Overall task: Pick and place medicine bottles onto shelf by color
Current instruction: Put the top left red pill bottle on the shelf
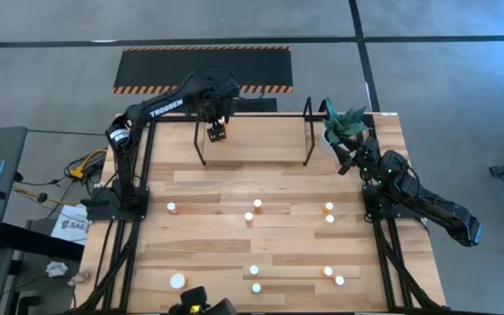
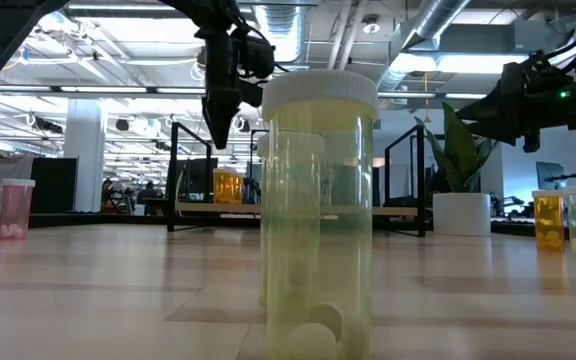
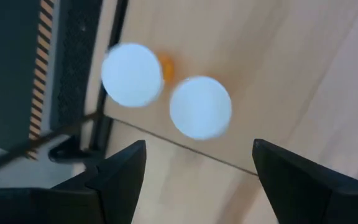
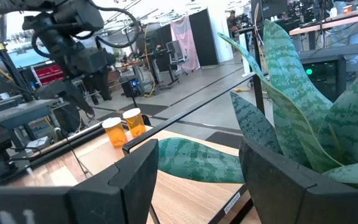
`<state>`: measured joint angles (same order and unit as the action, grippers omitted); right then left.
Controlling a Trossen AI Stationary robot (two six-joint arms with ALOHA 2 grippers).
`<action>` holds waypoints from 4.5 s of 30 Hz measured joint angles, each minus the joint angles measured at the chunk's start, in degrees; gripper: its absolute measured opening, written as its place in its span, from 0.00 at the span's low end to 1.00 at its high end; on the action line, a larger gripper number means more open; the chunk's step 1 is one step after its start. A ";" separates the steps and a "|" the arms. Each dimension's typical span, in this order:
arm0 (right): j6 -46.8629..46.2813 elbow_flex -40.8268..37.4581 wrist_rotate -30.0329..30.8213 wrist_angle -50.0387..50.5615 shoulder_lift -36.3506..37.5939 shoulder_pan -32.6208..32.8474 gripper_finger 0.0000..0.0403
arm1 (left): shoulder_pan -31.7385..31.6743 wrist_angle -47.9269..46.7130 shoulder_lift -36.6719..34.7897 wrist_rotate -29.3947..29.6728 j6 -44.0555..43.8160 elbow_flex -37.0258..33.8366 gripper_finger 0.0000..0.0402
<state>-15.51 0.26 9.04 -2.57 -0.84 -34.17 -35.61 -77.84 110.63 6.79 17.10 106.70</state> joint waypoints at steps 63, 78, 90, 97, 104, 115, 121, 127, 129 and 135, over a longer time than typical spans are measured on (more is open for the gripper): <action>0.00 -0.01 0.00 0.00 0.00 0.01 0.62 | 46.53 17.31 -35.80 -2.43 -89.50 -64.85 0.48; 0.00 0.00 -0.01 0.00 0.01 0.01 0.62 | 46.53 17.35 -35.80 -3.41 -89.33 -64.85 0.25; 0.00 -0.01 -0.01 0.00 0.00 0.02 0.62 | 44.54 18.36 -35.78 -3.41 -82.22 -59.14 0.26; 0.00 -0.01 0.00 0.00 0.00 0.02 0.62 | 37.41 19.71 -35.78 -2.82 -68.37 -50.34 0.26; 0.00 0.00 -0.02 -0.01 0.00 0.01 0.62 | 28.05 17.74 -31.33 -3.33 -52.13 -40.59 0.26; 0.00 -0.01 -0.01 -0.01 0.01 0.01 0.62 | 16.96 10.64 -12.84 -3.24 -27.53 -17.06 0.26; 0.00 -0.01 0.00 -0.01 0.02 0.02 0.62 | 12.65 8.30 -4.65 -2.49 -20.23 -6.18 0.26; 0.02 -0.01 0.00 0.00 0.00 0.02 0.62 | 10.00 8.08 3.55 -1.33 -14.63 2.93 0.26; 0.00 -0.01 0.00 0.00 0.01 0.02 0.62 | 9.05 7.55 6.20 -0.71 -13.18 5.56 0.26; 0.00 -0.01 0.00 -0.01 0.01 0.02 0.62 | 6.68 6.62 12.01 -0.07 -10.46 11.85 0.26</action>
<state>-15.51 0.26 9.04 -2.57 -0.84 -34.16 -28.94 -71.22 122.64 6.72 6.64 118.54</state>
